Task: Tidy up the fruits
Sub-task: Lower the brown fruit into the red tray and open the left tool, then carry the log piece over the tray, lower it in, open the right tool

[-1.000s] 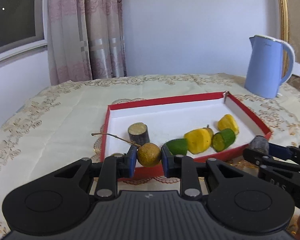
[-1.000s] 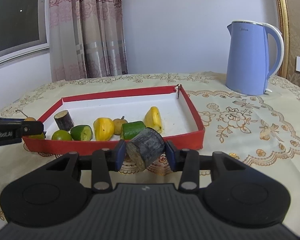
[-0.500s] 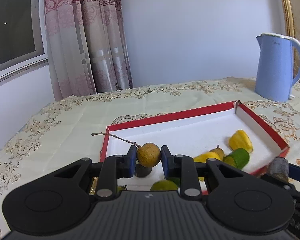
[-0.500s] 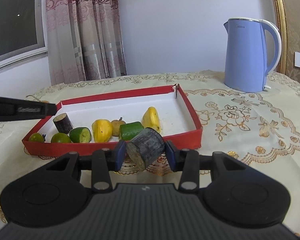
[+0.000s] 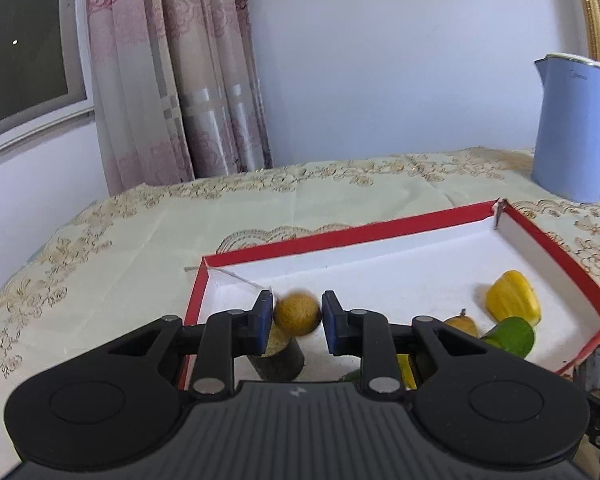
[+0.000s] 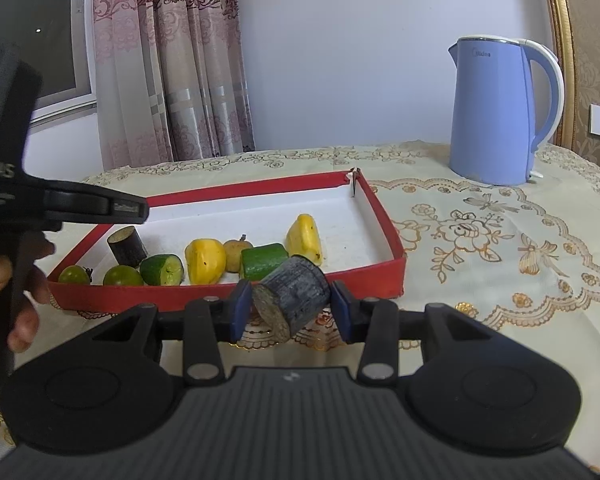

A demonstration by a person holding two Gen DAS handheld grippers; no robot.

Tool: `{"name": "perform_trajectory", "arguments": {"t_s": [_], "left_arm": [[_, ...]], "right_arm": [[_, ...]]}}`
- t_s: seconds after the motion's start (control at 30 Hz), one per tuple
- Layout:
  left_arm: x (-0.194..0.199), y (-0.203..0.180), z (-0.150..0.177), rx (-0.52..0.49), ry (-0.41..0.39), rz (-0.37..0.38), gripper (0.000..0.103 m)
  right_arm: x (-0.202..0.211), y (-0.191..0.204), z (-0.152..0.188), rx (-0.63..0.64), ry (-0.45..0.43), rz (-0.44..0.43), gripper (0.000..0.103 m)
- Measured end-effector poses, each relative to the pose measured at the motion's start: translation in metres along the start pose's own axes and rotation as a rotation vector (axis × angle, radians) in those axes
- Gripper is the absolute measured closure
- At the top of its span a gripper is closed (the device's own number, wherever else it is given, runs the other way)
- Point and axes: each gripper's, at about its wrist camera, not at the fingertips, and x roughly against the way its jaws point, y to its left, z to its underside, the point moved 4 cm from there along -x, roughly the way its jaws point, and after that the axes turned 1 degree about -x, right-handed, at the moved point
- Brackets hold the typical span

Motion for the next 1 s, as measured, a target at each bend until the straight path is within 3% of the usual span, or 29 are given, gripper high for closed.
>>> {"name": "perform_trajectory", "arguments": {"t_s": [0.17,0.23,0.3,0.37,0.77,1.0], "left_arm": [[-0.002,0.002,0.003,0.007,0.006,-0.022,0.068],[0.002,0.002,0.002,-0.006,-0.023,-0.047,0.052],[0.008,0.002,0.001,-0.016,-0.066,-0.079,0.022],[0.013,0.001,-0.001,-0.021,-0.102,-0.102,0.015],[0.036,0.004,-0.001,-0.038,-0.147,-0.101,0.015],[0.052,0.007,0.006,-0.027,-0.124,-0.056,0.015]], "right_arm": [[-0.001,0.001,0.000,0.005,0.007,-0.001,0.063],[-0.001,0.000,0.000,0.003,0.006,-0.002,0.063],[-0.002,0.000,0.000,0.004,0.009,-0.002,0.063],[-0.002,0.000,0.000,0.003,0.009,-0.001,0.063],[-0.003,0.000,0.000,0.001,0.011,0.000,0.063],[-0.002,0.000,0.001,-0.006,0.020,-0.011,0.063]]}}
